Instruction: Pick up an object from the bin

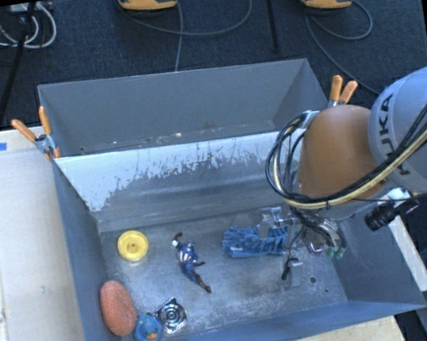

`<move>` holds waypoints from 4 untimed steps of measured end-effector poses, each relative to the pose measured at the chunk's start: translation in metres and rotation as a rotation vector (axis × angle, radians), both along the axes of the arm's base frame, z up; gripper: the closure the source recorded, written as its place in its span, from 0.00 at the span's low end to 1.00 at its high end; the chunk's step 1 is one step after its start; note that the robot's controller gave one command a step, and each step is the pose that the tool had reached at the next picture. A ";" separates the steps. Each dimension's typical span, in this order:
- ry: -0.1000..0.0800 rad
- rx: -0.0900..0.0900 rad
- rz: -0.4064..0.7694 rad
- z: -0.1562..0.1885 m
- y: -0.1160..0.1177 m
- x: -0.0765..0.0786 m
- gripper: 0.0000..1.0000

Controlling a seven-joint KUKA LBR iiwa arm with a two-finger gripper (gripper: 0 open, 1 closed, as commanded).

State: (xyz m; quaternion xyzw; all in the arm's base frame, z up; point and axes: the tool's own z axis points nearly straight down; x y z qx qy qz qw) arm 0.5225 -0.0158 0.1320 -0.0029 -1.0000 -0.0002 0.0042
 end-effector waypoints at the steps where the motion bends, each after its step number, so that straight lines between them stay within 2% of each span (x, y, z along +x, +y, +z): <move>1: -0.007 0.000 0.000 0.004 0.000 0.002 0.00; 2: -0.010 0.000 -0.054 -0.019 -0.008 0.046 1.00; 3: -0.010 0.000 -0.054 -0.019 -0.008 0.046 1.00; 4: -0.010 0.000 -0.045 0.106 -0.006 0.073 1.00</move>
Offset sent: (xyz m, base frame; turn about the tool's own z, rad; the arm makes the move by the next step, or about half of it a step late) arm 0.0456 -0.0097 -0.0186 0.0586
